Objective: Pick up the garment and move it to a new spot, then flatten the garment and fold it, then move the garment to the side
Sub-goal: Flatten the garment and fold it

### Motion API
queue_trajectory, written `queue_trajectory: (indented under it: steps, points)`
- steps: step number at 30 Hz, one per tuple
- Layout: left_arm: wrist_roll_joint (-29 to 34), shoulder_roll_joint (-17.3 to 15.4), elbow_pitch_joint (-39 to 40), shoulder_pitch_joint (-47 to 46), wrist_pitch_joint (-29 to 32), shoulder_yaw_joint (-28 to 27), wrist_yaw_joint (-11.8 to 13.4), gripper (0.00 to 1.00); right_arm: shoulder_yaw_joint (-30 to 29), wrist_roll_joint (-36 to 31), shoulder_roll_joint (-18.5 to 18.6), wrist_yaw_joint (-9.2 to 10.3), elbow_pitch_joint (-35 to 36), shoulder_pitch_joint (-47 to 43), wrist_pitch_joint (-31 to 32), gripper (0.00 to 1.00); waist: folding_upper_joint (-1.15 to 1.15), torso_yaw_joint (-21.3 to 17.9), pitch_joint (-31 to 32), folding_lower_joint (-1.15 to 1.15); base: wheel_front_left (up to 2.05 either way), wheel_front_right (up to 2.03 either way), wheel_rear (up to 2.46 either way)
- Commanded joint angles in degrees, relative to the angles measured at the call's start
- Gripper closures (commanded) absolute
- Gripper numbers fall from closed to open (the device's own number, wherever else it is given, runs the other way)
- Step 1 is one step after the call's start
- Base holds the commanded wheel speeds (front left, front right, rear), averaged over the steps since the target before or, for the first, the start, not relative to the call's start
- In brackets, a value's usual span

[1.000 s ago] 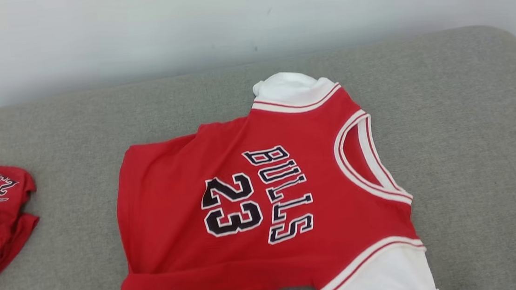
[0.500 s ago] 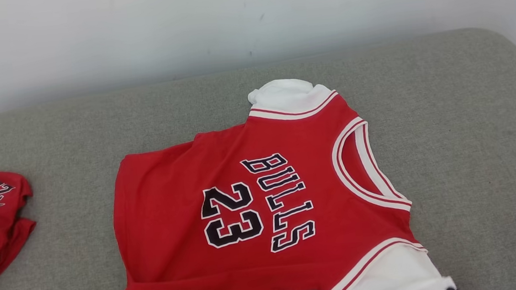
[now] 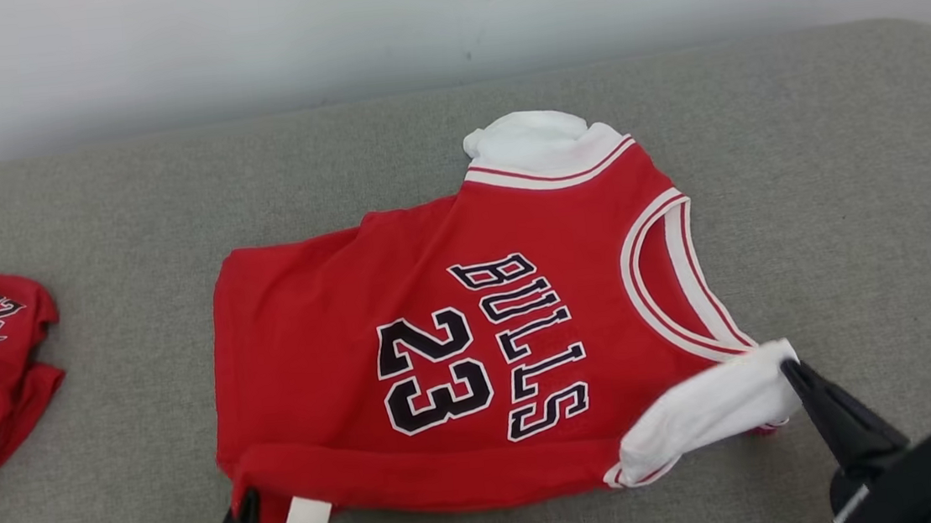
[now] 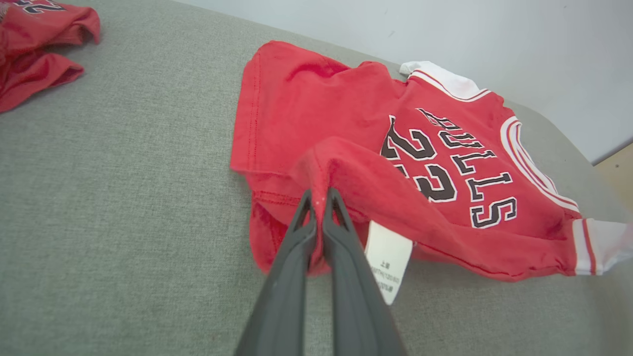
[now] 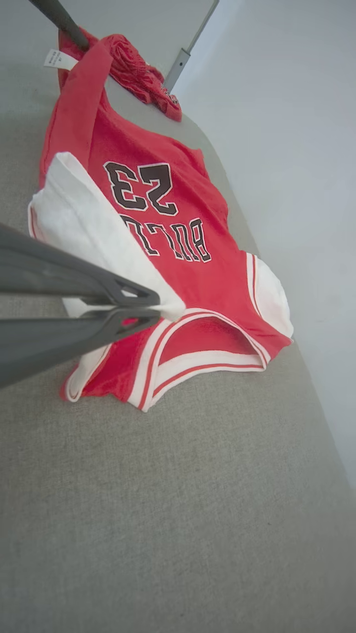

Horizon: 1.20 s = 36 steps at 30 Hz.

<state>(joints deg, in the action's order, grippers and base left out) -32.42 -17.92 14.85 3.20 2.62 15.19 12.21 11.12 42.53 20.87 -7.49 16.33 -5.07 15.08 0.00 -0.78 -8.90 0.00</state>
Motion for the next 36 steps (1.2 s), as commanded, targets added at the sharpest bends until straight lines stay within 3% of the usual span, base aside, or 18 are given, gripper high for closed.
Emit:
queue_trajectory:
  steps: [1,8,15,22,34,35,36]
  points:
    - [-0.12,-0.27,-0.35,-1.29,0.41,-0.15,0.41,1.0,1.1,-0.47,1.3,0.0,-1.05,2.56,0.27,1.0,0.0,0.41,-1.21,0.0,0.0,0.0,0.0]
    - [-0.57,0.86,-2.73,-5.68,1.09,-0.23,0.62,1.0,7.23,0.1,6.84,0.0,-8.88,14.59,-1.72,1.0,0.0,1.5,-4.01,0.0,0.0,0.0,0.0]
    - [-0.61,1.64,-4.64,-8.14,0.04,-0.49,0.85,1.0,13.37,2.63,9.96,0.0,-15.78,23.87,-6.44,1.0,0.0,2.31,-6.06,0.0,0.0,0.0,0.0]
    - [-0.68,2.4,-5.75,-9.58,-2.24,-1.37,1.12,1.0,18.88,5.25,12.17,0.0,-23.3,31.67,-12.77,1.0,0.0,3.12,-7.77,0.0,0.0,0.0,0.0]
    - [-2.58,4.46,-11.21,-12.95,-2.9,-0.24,-0.55,1.0,28.21,9.88,13.19,0.0,-32.84,38.82,-18.98,1.0,0.0,4.13,-9.42,0.0,0.0,0.0,0.0]
    - [-2.8,4.66,-11.77,-13.3,-3.11,-0.21,-0.74,0.8,28.53,10.72,13.11,0.0,-33.46,38.96,-19.56,1.0,0.0,4.17,-9.42,0.0,0.0,0.0,0.0]
    - [-2.73,4.61,-12.36,-13.52,-3.14,-0.13,-1.0,0.61,28.87,11.24,13.02,0.0,-33.9,39.09,-20.24,0.64,0.0,4.19,-9.36,0.0,0.0,0.0,0.0]
